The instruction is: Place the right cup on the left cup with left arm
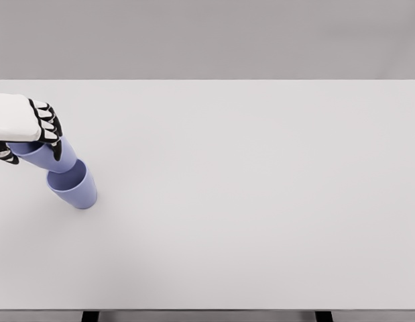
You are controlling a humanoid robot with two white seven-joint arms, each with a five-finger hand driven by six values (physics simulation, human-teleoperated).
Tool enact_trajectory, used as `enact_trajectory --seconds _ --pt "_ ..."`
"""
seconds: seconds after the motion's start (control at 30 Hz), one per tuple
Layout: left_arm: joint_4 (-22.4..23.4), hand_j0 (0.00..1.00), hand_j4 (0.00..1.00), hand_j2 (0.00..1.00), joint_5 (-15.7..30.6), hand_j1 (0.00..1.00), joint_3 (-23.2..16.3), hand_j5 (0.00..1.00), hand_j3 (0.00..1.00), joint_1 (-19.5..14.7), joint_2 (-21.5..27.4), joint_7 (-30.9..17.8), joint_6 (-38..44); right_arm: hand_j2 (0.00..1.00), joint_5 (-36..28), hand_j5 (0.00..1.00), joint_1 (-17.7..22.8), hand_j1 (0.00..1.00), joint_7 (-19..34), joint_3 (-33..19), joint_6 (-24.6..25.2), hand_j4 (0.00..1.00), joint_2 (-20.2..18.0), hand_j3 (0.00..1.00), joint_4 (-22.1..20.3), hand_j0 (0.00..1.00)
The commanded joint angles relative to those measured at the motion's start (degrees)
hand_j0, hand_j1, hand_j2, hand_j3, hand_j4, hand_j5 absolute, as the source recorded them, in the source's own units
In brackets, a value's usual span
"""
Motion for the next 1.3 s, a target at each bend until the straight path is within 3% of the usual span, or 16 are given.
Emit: enact_trajectory --seconds 0.0,0.27,0.7,1.27 --pt "0.08 0.57 0.57 0.57 0.3 0.57 0.16 0.57 0.57 0.0 0.59 0.04 0.14 1.0 0.0 1.0 0.0 1.0 0.01 0.0 0.0 1.0 0.0 1.0 0.0 1.0" --pt "0.17 0.57 0.57 0.57 1.01 0.57 1.13 0.57 0.57 -0.44 2.26 0.04 0.14 1.0 0.0 1.0 0.0 1.0 0.01 0.0 0.0 1.0 0.0 1.0 0.0 1.0" --pt "0.7 0.57 0.57 0.57 9.36 0.57 0.78 0.57 0.57 -0.61 2.35 0.04 0.14 1.0 0.0 1.0 0.0 1.0 0.01 0.0 0.0 1.0 0.0 1.0 0.0 1.0" --pt "0.79 0.57 0.57 0.57 9.8 0.57 0.07 0.57 0.57 0.0 4.02 0.04 0.14 1.0 0.0 1.0 0.0 1.0 0.01 0.0 0.0 1.0 0.0 1.0 0.0 1.0"
